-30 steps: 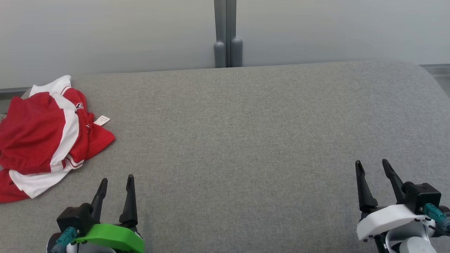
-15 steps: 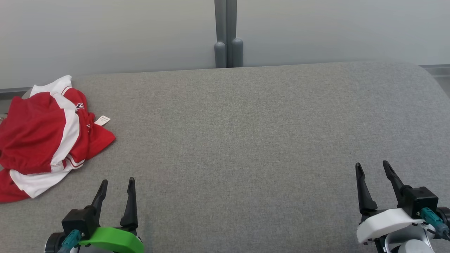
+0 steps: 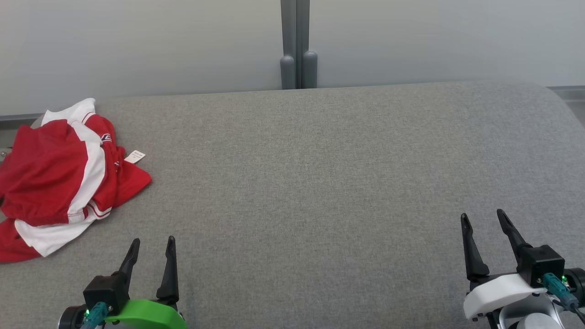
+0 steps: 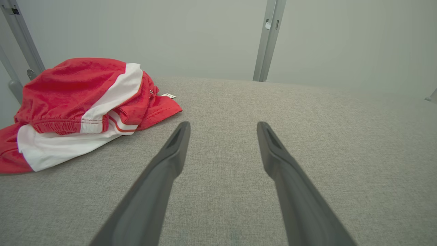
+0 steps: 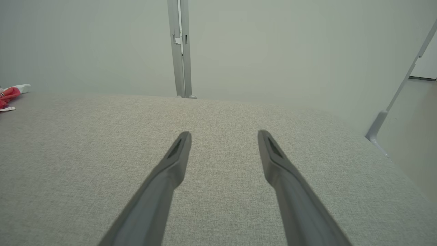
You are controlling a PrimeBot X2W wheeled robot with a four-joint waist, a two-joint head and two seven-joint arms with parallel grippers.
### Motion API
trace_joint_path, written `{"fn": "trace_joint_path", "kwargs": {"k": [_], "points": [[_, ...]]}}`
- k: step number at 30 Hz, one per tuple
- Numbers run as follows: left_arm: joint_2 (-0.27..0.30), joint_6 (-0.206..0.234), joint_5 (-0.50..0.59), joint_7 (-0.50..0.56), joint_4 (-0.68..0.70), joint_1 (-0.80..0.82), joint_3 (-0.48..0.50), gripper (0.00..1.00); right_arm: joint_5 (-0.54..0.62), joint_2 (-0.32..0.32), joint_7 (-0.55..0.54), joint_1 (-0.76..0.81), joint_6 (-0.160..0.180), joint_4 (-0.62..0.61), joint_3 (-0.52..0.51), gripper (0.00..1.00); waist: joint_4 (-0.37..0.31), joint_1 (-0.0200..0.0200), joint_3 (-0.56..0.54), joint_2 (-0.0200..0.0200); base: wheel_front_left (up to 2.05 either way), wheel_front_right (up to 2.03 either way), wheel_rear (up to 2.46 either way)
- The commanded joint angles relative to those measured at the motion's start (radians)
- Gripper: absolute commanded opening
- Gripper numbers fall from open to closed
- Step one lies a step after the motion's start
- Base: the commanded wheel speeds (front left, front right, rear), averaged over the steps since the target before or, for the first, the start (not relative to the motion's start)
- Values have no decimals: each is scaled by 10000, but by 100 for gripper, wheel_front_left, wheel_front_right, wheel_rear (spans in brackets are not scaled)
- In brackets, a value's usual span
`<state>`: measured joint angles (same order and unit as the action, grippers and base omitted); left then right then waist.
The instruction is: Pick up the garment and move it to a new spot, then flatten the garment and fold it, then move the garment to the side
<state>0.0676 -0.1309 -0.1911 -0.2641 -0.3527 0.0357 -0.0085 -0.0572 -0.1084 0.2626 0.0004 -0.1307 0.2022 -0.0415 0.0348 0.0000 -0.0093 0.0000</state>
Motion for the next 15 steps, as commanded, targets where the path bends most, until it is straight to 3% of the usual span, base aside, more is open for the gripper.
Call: {"fn": "trace_joint_path", "kwargs": {"k": [1, 15], "points": [[-3, 6, -40, -7, -1, -20, 9, 100, -8, -45, 36, 93, -1, 24, 8, 100, 8, 0, 4, 0, 0, 0, 0], [-24, 6, -54, -7, 55, -10, -11, 100, -84, -71, 36, 119, -1, 69, 39, 100, 92, 0, -37, 0, 0, 0, 0]]}}
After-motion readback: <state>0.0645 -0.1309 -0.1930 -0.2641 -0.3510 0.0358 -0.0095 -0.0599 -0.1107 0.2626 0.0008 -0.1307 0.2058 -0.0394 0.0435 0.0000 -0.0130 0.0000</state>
